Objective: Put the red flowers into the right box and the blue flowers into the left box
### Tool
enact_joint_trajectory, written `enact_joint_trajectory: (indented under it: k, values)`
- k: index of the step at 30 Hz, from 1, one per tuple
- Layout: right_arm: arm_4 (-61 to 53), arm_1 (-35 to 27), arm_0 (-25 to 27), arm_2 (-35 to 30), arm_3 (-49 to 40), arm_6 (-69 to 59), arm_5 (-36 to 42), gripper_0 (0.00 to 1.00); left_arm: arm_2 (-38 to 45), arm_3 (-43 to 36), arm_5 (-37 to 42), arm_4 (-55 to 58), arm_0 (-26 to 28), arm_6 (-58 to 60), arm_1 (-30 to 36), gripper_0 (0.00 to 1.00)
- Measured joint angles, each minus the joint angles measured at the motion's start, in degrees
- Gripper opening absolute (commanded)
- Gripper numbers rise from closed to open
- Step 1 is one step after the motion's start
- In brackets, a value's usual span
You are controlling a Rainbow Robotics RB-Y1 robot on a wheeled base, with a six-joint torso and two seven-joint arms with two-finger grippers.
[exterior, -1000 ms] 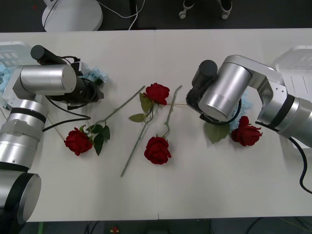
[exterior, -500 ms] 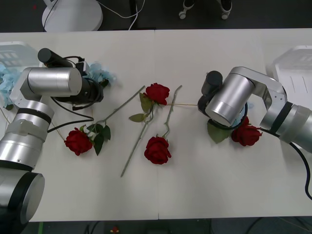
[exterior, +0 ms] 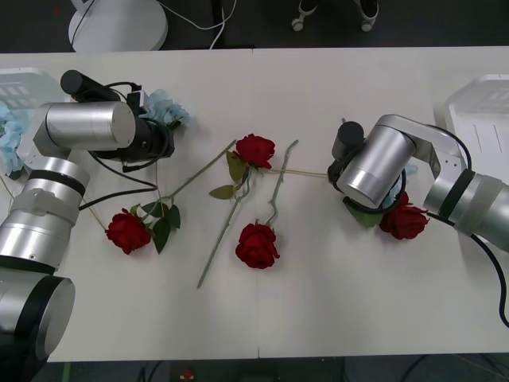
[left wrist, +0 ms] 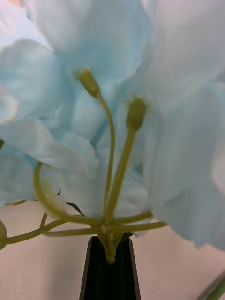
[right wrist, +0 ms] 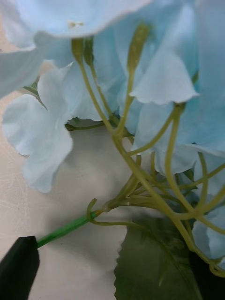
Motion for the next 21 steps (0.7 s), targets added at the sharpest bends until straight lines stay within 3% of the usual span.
enact_joint_trajectory:
  k: [4, 5, 7, 18, 21]
  values:
    - [0.0, 0.0, 0.0, 0.1, 0.5, 0.0, -0.2, 0.25, 1.7, -1.0, 0.0, 0.5, -1.2, 0.0, 0.0, 0.00]
    - [0.0, 0.0, 0.0, 0.1, 0.5, 0.1, -0.2, 0.12, 2.2, -1.7, 0.0, 0.5, -1.4, 0.0, 0.0, 0.00]
    - [0.0, 0.0, 0.0, 0.1, 0.6, 0.1, -0.2, 0.00, 3.1, -3.3, 0.0, 0.5, -1.5, 0.0, 0.0, 0.00]
    - [1.4, 0.0, 0.0, 0.0, 0.7, 0.9, -0.7, 0.00, 8.5, -13.7, 12.9, 0.7, -1.5, 0.0, 0.5, 0.00]
    - [1.5, 0.0, 0.0, -0.7, 0.7, 6.2, -1.0, 0.00, 8.9, -15.8, 17.6, 0.6, -1.5, 0.0, 2.2, 0.00]
